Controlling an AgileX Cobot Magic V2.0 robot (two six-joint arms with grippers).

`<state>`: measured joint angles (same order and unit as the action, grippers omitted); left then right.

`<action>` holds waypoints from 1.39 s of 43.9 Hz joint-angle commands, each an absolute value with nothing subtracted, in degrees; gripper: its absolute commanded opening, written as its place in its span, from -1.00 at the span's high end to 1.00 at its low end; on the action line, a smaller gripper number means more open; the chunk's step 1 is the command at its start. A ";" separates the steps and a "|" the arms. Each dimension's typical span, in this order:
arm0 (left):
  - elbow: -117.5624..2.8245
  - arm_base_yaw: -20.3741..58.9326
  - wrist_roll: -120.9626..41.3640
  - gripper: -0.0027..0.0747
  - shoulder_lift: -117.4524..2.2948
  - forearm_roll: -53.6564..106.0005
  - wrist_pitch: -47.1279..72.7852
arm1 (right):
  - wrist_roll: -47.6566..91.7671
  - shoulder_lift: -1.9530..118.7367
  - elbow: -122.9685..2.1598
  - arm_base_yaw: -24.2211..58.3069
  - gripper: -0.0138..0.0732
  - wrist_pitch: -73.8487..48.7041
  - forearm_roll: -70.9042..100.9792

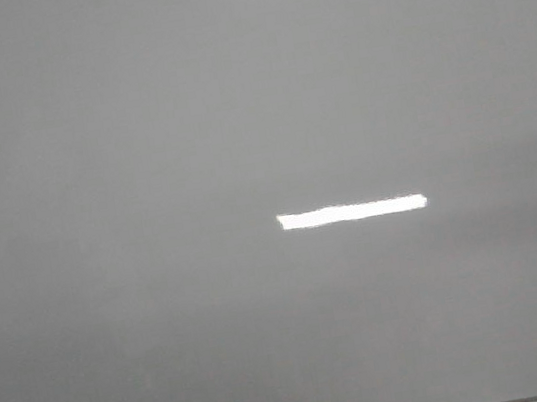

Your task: Write number 6 on whiteboard

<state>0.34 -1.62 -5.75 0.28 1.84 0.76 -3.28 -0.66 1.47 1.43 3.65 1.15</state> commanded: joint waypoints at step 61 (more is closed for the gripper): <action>-18.72 -1.43 -5.50 0.98 -0.78 7.47 4.78 | -2.58 0.27 -17.51 1.14 0.96 -8.74 1.24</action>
<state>-11.36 -1.62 -5.75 0.28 7.41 4.20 -3.28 -0.66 -11.42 1.43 -6.87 1.15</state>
